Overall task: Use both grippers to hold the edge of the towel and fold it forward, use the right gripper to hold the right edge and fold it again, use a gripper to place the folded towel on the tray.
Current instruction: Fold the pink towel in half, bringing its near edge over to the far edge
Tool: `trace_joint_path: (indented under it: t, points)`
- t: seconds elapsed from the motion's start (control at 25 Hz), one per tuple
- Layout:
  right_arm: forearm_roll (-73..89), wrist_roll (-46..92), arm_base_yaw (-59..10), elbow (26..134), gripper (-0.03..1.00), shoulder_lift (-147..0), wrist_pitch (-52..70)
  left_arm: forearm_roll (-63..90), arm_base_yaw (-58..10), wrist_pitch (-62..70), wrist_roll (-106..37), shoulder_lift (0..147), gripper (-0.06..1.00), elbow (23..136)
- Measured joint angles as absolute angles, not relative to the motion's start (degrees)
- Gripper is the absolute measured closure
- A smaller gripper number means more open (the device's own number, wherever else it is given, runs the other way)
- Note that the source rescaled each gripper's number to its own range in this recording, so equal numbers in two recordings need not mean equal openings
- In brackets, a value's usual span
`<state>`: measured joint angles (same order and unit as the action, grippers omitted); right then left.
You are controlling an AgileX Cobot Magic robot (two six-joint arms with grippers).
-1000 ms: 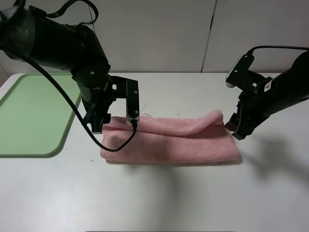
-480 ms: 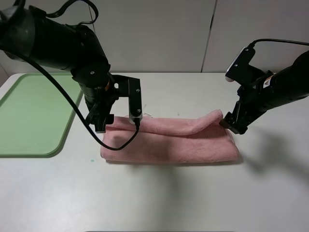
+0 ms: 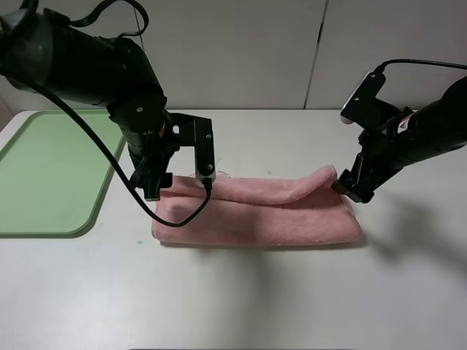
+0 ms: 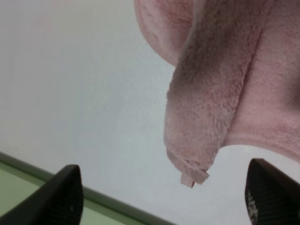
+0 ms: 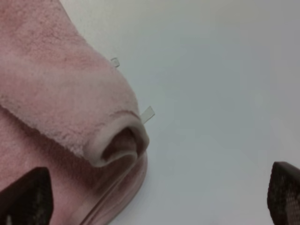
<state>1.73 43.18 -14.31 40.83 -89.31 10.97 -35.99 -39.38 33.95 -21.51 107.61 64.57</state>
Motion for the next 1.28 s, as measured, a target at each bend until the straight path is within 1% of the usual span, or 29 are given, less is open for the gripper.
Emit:
trace_joint_path:
  t: [0.04,0.08,0.2,0.32,0.52,1.0,1.08,1.28]
  points:
    - [1.73,43.18,-14.31,40.83,-0.03,-89.31,10.97,-35.99,-39.38,33.95,-21.51,107.61,0.23,64.57]
    - [1.73,43.18,-14.31,40.83,-0.03,-89.31,10.97,-35.94,-39.38,33.95,-21.51,107.61,0.18,64.57]
    - [1.73,43.18,-14.31,40.83,-0.03,-89.31,10.97,-35.79,-39.38,32.48,-20.68,107.61,0.02,64.57]
    - [1.73,43.18,-14.31,40.83,-0.03,-89.31,10.97,-35.79,-39.38,30.85,-18.66,107.61,-0.04,64.57]
    - [1.73,43.18,-14.31,40.83,-0.03,-89.31,11.08,-35.79,-39.38,30.55,-17.42,107.61,-0.05,64.57]
    - [1.73,43.23,-14.48,40.83,-0.03,-89.31,11.37,-35.79,-39.38,29.06,-17.42,107.61,-0.05,64.57]
    - [1.68,43.6,-15.89,40.83,-0.03,-89.31,11.37,-35.79,-39.38,28.8,-17.42,107.61,-0.05,64.57]
    - [1.71,45.27,-23.02,40.83,-0.03,-89.31,10.09,-35.79,-39.38,27.91,-17.42,107.61,-0.05,64.57]
